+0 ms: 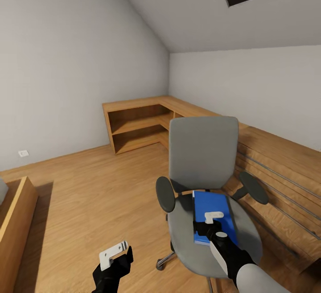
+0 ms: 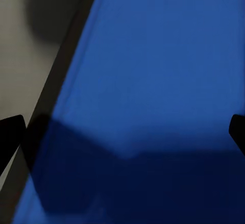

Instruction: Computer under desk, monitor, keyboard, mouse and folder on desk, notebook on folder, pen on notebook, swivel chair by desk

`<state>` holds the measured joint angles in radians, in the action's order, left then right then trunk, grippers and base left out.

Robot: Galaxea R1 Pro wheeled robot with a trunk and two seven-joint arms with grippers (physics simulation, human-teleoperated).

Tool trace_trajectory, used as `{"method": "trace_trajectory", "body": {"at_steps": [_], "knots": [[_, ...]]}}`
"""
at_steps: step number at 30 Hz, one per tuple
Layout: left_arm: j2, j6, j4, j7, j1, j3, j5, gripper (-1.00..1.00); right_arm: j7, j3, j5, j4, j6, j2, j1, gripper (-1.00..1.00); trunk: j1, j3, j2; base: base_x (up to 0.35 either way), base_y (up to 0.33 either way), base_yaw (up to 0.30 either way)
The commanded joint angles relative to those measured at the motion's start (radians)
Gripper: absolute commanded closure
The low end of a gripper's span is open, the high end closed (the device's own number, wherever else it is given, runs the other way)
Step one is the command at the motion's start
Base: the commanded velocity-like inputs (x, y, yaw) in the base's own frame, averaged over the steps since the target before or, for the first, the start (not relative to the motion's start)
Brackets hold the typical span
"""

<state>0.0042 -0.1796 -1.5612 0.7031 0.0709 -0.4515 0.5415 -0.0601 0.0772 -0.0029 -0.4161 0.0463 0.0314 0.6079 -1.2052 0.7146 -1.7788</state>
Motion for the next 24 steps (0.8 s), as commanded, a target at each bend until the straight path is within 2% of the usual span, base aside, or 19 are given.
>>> {"method": "trace_trajectory", "body": {"at_steps": [1, 10, 24], "knots": [[0.000, -0.004, -0.002, 0.006, 0.000, -0.001, 0.003, -1.00, -0.006, 0.007, -0.003, 0.037, 0.006, -0.001, 0.000, -1.00, 0.000, 0.001, 0.000, -0.005, 0.000, 0.000], [0.000, -0.004, -0.001, 0.006, 0.000, -0.001, 0.004, -1.00, -0.006, 0.009, -0.002, 0.037, 0.006, -0.001, 0.000, -1.00, 0.000, 0.001, 0.000, -0.001, 0.000, 0.000], [0.000, -0.004, 0.007, 0.007, 0.000, -0.001, 0.003, -1.00, -0.007, 0.009, -0.002, 0.039, 0.006, -0.001, 0.000, -1.00, 0.054, -0.043, 0.098, 0.000, 0.000, 0.000]]}}
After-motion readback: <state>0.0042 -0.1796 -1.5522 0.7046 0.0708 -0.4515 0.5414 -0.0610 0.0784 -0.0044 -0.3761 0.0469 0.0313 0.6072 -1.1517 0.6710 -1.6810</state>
